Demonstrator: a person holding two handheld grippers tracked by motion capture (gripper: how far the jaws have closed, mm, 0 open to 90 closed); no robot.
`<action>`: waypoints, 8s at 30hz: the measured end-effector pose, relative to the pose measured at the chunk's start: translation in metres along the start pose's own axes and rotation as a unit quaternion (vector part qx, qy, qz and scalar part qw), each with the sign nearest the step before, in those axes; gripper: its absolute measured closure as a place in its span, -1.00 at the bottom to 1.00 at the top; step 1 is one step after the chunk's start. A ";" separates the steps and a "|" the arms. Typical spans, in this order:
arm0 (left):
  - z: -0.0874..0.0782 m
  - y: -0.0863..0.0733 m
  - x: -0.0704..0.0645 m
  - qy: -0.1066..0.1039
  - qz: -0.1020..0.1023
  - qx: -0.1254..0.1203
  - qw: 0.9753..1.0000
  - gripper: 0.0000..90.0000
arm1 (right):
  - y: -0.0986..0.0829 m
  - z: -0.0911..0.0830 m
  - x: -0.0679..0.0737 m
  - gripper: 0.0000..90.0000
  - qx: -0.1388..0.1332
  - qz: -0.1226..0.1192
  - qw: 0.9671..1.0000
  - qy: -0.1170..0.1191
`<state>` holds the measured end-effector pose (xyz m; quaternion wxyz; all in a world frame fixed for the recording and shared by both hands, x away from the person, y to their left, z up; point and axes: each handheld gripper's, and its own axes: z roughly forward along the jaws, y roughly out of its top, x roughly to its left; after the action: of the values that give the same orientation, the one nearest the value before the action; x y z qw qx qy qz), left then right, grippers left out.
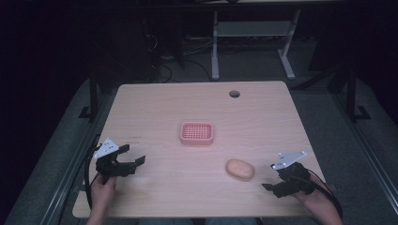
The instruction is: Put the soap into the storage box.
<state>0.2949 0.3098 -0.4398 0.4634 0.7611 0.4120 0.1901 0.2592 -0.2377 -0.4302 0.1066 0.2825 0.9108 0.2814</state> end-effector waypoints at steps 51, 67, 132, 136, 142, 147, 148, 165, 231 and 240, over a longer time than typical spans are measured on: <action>-0.002 0.000 0.002 0.000 0.000 -0.001 1.000 -0.68 | 0.083 0.044 0.000 -0.61 0.082 -0.073 0.992 0.057; -0.002 0.001 0.002 0.001 0.000 -0.002 1.000 -0.68 | 0.097 0.063 0.001 -0.57 0.122 -0.092 0.986 0.062; -0.002 0.001 0.003 -0.001 -0.004 -0.005 1.000 -0.68 | 0.103 0.078 0.001 -0.29 0.153 -0.120 0.979 0.060; -0.002 0.001 0.002 -0.001 -0.003 -0.006 1.000 -0.68 | 0.108 0.071 0.000 -0.29 0.145 -0.121 0.981 0.052; -0.003 0.001 0.003 -0.001 -0.001 -0.005 1.000 -0.68 | 0.114 0.067 -0.003 -0.29 0.134 -0.121 0.982 0.052; -0.003 0.002 0.003 -0.002 -0.004 -0.005 1.000 -0.68 | 0.117 0.067 -0.004 -0.29 0.133 -0.121 0.982 0.055; -0.003 0.002 0.003 -0.002 -0.004 -0.005 1.000 -0.68 | 0.118 0.067 -0.005 -0.29 0.133 -0.122 0.982 0.055; -0.003 0.002 0.002 -0.003 -0.008 -0.007 1.000 -0.68 | 0.141 0.065 -0.012 -0.29 0.114 -0.128 0.984 0.059; -0.002 0.003 0.003 -0.002 -0.011 -0.010 1.000 -0.68 | 0.215 0.078 -0.024 -0.29 0.098 -0.158 0.980 0.076; -0.002 0.003 0.001 -0.006 -0.011 -0.008 1.000 -0.68 | 0.232 0.086 -0.027 -0.29 0.096 -0.163 0.979 0.079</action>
<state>0.2956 0.3114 -0.4366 0.4742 0.7538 0.4159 0.1843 0.4168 -0.0559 -0.3665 0.0512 0.1161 0.9729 0.1933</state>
